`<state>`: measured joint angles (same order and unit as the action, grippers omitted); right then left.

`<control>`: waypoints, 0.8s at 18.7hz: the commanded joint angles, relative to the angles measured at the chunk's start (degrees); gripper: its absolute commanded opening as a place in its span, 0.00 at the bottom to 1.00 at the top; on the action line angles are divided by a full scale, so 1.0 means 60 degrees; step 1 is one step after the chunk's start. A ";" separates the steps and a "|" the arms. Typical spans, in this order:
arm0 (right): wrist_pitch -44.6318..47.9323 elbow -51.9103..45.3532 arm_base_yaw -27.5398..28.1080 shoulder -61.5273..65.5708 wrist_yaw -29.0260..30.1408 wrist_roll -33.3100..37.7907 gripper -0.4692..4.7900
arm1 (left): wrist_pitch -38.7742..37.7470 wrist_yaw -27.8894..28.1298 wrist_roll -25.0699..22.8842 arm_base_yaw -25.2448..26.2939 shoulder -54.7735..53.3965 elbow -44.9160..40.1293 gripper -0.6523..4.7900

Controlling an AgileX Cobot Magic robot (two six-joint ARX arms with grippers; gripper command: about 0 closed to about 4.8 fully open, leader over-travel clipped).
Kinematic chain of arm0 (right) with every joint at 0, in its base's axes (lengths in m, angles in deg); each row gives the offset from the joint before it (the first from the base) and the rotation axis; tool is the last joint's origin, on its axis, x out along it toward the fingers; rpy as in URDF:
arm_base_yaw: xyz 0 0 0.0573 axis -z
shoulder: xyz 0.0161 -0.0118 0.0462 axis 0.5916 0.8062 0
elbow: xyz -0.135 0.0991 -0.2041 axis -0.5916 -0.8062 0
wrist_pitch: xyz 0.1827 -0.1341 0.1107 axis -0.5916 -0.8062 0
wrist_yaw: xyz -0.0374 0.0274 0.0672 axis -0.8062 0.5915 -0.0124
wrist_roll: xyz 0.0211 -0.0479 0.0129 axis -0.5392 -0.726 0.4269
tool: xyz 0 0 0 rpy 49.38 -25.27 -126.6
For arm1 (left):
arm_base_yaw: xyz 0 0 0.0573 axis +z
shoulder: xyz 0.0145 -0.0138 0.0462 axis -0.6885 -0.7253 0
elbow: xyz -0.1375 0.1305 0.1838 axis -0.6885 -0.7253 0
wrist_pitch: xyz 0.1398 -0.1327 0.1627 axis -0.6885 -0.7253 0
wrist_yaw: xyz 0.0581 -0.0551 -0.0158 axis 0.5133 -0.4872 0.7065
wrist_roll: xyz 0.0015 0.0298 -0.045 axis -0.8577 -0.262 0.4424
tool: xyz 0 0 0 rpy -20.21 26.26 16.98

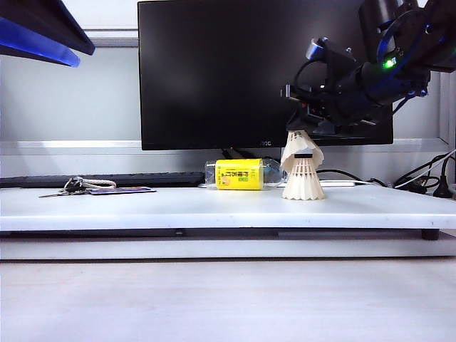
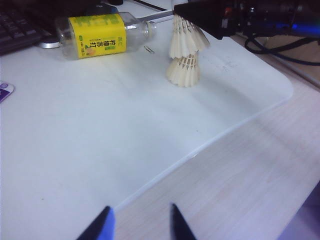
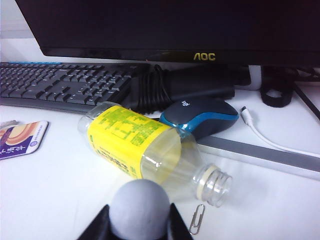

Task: Stack the badminton balls on the table vertically.

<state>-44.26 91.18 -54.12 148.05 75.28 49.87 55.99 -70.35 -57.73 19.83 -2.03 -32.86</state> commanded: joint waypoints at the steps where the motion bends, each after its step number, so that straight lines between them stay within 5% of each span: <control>1: 0.0168 0.0040 0.0007 -0.0040 0.0015 -0.0033 0.29 | 0.0171 -0.0007 0.0025 -0.0007 0.0029 0.0033 0.40; 15: 0.0645 0.0000 -0.0015 -0.0051 0.0237 -0.0834 0.30 | 0.0441 0.0390 0.0022 0.0000 0.0029 0.0033 0.40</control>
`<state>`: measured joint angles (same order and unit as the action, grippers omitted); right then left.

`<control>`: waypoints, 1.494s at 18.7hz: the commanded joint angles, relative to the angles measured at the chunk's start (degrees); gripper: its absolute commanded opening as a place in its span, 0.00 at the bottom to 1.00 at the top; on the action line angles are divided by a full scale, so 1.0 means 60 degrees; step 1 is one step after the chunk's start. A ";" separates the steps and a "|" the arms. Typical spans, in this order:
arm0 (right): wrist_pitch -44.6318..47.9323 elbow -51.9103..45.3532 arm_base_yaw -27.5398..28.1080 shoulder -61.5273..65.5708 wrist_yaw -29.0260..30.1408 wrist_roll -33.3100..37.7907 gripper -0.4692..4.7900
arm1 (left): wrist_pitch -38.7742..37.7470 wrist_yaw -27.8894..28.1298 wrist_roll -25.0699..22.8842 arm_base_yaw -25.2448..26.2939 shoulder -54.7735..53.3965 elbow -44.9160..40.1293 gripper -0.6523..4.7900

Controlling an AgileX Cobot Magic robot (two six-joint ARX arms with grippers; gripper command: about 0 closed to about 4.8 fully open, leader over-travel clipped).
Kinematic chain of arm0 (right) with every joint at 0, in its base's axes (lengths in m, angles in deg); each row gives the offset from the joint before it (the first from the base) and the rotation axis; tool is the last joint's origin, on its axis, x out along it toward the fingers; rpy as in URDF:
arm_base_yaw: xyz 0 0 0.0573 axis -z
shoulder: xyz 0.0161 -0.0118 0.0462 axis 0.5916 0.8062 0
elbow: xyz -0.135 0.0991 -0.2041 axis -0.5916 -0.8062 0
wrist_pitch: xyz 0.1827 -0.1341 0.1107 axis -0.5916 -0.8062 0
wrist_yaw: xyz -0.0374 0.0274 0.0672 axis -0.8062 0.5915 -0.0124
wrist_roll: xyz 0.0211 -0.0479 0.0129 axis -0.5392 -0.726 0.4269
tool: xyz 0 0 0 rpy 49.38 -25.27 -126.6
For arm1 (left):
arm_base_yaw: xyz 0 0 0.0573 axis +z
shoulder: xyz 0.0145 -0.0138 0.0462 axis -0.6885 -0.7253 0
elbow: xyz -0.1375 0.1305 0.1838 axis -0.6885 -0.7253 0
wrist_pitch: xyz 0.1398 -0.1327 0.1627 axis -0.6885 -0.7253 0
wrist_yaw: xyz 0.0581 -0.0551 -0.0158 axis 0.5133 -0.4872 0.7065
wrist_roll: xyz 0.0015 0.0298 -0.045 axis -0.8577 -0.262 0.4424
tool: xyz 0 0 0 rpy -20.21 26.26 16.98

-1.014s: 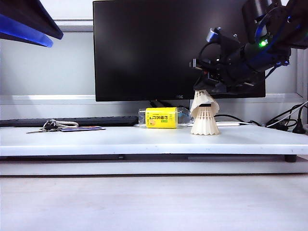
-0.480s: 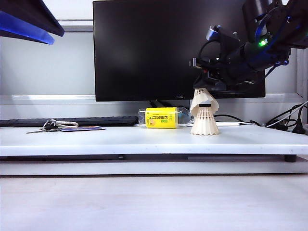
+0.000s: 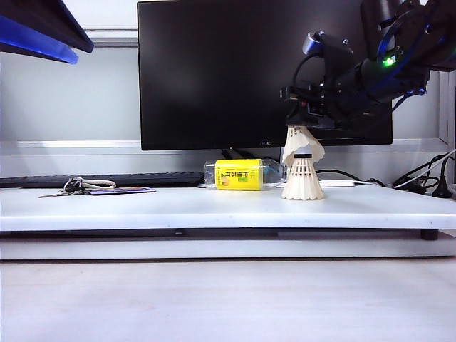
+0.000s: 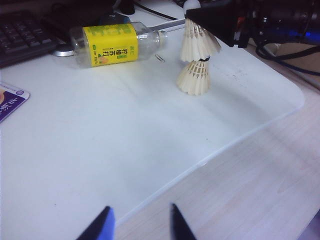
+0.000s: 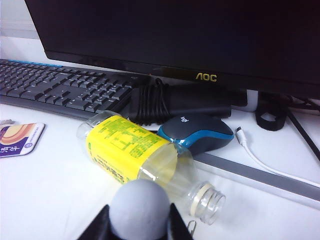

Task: Stack the badminton balls on the table vertically.

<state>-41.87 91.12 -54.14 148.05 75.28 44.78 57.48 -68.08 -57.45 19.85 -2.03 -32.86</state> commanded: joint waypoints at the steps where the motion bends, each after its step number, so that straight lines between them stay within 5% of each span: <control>1: 0.0299 0.0011 -0.0015 -0.0091 0.0364 0.0117 0.32 | 0.0208 0.0011 -0.0025 -0.0004 0.0029 0.0033 0.40; 13: 0.1927 -0.1056 -0.0076 -0.0692 0.0262 0.0412 0.32 | 0.0233 0.0000 -0.0058 -0.0004 0.0044 0.0036 0.40; 28: 0.2055 -0.1100 -0.0076 -0.0393 -0.0051 0.0182 0.32 | 0.0211 -0.0025 -0.0062 -0.0007 0.0044 0.0036 0.40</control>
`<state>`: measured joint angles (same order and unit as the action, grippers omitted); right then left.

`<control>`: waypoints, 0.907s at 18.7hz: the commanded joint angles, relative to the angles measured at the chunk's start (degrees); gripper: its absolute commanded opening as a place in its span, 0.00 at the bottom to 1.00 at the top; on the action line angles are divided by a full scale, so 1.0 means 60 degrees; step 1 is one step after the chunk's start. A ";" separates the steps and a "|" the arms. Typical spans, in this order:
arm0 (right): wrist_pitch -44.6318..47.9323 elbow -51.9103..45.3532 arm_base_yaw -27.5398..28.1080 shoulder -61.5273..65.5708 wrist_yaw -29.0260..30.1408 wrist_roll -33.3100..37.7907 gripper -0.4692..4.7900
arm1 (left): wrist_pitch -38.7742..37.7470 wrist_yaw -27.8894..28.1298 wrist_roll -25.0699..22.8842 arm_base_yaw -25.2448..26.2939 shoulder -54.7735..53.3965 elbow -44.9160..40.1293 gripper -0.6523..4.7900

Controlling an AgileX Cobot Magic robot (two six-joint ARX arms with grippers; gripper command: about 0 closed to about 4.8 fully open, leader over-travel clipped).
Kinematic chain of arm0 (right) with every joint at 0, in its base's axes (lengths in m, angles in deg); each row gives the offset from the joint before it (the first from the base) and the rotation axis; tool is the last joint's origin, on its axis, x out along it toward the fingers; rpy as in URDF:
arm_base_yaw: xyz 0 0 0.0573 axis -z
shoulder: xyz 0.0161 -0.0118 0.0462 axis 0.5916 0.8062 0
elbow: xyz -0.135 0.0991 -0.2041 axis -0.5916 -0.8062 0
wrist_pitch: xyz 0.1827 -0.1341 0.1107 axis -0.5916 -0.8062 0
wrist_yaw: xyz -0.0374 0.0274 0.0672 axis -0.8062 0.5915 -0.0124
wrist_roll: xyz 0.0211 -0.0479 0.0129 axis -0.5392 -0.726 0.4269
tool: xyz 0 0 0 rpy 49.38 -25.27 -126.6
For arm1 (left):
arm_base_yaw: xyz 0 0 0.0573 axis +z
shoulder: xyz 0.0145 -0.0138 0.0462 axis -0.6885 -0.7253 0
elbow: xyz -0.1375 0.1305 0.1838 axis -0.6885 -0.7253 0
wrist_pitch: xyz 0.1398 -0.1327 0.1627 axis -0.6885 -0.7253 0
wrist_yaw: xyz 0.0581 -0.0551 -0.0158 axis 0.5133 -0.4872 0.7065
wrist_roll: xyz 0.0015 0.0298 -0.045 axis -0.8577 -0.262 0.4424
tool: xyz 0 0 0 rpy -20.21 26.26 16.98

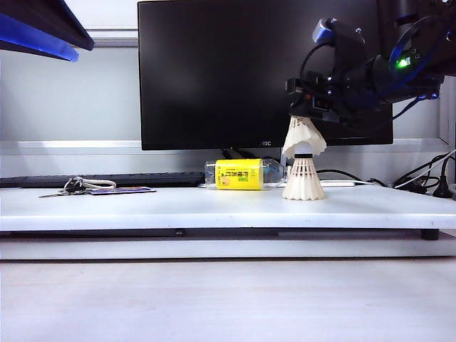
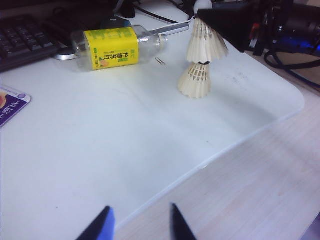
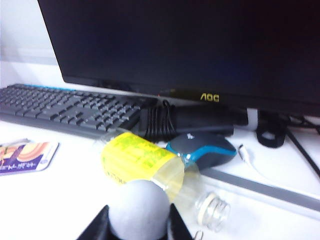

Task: Stack the badminton balls on the table vertically.

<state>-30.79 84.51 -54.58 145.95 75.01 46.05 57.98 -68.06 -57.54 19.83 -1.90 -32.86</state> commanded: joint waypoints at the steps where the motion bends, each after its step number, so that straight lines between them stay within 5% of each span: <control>1: 0.0208 -0.0058 -0.0004 -0.0040 -0.0015 -0.0029 0.32 | 0.0127 -0.0029 -0.0047 -0.0004 0.0022 0.0036 0.40; 13: 0.0463 -0.0215 -0.0240 0.0710 -0.0022 -0.0066 0.32 | 0.0113 -0.0033 -0.0047 -0.0004 0.0022 0.0033 0.40; 17: 0.0619 -0.0204 -0.0291 0.0787 -0.0044 -0.0066 0.43 | 0.0113 -0.0033 -0.0051 -0.0004 0.0022 0.0033 0.40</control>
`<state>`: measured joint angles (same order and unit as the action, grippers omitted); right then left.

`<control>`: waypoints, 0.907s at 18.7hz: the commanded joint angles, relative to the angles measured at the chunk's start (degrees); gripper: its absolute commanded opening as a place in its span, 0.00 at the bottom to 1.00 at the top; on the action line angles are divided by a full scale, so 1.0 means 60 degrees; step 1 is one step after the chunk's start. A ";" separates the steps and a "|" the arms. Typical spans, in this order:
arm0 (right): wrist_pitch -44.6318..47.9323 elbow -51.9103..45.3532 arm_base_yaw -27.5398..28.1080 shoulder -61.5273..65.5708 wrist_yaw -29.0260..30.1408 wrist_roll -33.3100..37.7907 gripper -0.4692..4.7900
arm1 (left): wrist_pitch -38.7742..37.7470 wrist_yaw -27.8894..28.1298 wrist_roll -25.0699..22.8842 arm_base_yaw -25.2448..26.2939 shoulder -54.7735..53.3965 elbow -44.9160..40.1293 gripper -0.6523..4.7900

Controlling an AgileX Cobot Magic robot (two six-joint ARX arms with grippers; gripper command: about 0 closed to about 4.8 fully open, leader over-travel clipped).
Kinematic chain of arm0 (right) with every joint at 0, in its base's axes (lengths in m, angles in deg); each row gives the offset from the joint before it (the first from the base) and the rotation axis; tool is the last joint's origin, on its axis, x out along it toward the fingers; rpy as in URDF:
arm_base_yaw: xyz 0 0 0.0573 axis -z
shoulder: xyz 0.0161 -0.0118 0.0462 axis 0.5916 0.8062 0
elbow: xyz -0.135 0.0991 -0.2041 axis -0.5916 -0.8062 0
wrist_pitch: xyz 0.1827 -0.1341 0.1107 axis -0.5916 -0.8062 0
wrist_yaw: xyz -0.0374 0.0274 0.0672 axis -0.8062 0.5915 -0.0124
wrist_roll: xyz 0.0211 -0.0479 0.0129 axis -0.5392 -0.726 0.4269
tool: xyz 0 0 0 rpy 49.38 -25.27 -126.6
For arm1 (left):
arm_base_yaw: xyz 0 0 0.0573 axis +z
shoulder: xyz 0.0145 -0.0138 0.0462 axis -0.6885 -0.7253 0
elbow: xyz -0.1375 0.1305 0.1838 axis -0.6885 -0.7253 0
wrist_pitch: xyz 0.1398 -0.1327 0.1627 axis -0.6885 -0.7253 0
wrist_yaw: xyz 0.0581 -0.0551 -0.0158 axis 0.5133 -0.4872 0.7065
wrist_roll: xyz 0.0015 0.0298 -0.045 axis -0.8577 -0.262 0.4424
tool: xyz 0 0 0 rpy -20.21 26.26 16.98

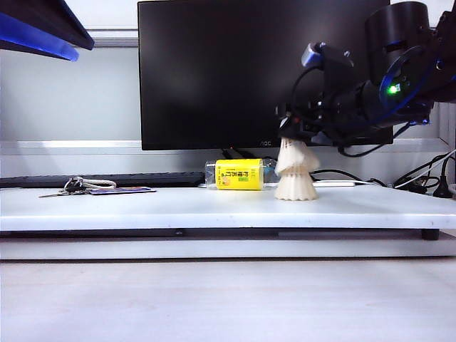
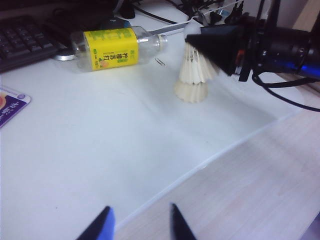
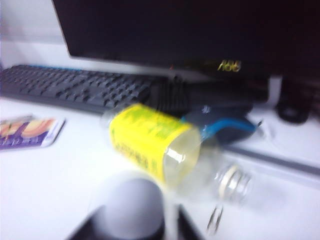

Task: Stack the badminton balls on the table vertically.

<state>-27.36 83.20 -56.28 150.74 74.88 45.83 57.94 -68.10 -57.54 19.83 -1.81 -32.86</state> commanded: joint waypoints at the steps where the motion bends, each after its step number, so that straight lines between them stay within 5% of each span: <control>1: 0.0033 0.0015 -0.0007 -0.0011 -0.0022 -0.0029 0.44 | 0.0120 -0.0025 -0.0051 -0.0004 0.0007 0.0036 0.40; 8: 0.1093 0.0025 -0.0007 -0.0182 0.0000 0.0025 0.61 | 0.0127 -0.0022 -0.0171 -0.0004 0.0015 0.0036 0.40; 14: 0.0160 0.0022 0.0142 -0.2590 -0.0029 0.0007 0.61 | 0.0561 0.0007 -0.0215 0.0000 0.0732 0.0036 0.40; 17: -0.1650 0.0018 0.0382 -0.4998 -0.0025 0.0000 0.54 | 0.0484 0.0033 -0.0211 0.0004 0.1920 0.0036 0.40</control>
<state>-32.74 83.23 -54.53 123.90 74.84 45.87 60.12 -68.01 -58.63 19.85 7.72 -32.86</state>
